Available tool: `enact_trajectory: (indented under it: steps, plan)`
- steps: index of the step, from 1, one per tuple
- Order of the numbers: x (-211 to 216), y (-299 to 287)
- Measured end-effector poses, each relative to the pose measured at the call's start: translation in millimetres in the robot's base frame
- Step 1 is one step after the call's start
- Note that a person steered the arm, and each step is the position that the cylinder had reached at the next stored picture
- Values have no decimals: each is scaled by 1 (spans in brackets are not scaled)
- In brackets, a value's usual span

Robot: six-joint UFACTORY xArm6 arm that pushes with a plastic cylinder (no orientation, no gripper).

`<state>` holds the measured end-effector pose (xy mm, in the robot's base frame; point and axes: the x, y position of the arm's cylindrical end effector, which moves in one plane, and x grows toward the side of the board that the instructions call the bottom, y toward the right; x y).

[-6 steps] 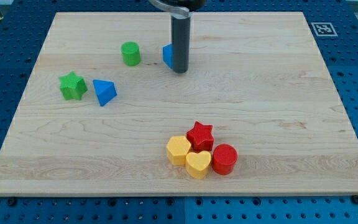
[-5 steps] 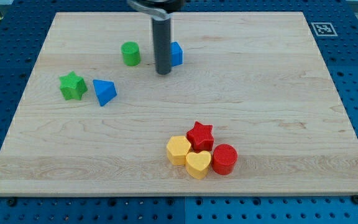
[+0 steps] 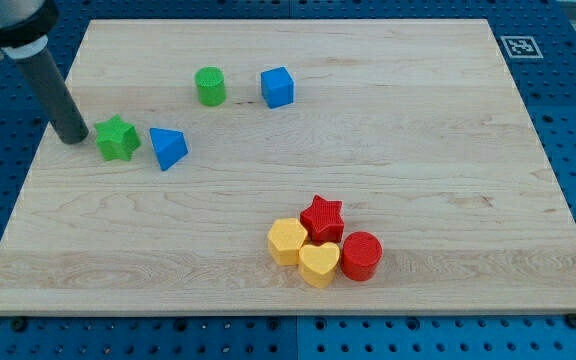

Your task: Move the blue triangle towards the center right

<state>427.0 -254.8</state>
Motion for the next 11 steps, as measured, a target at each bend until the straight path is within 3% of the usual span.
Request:
enact_trajectory:
  steps: [11]
  plan:
    - [22,112]
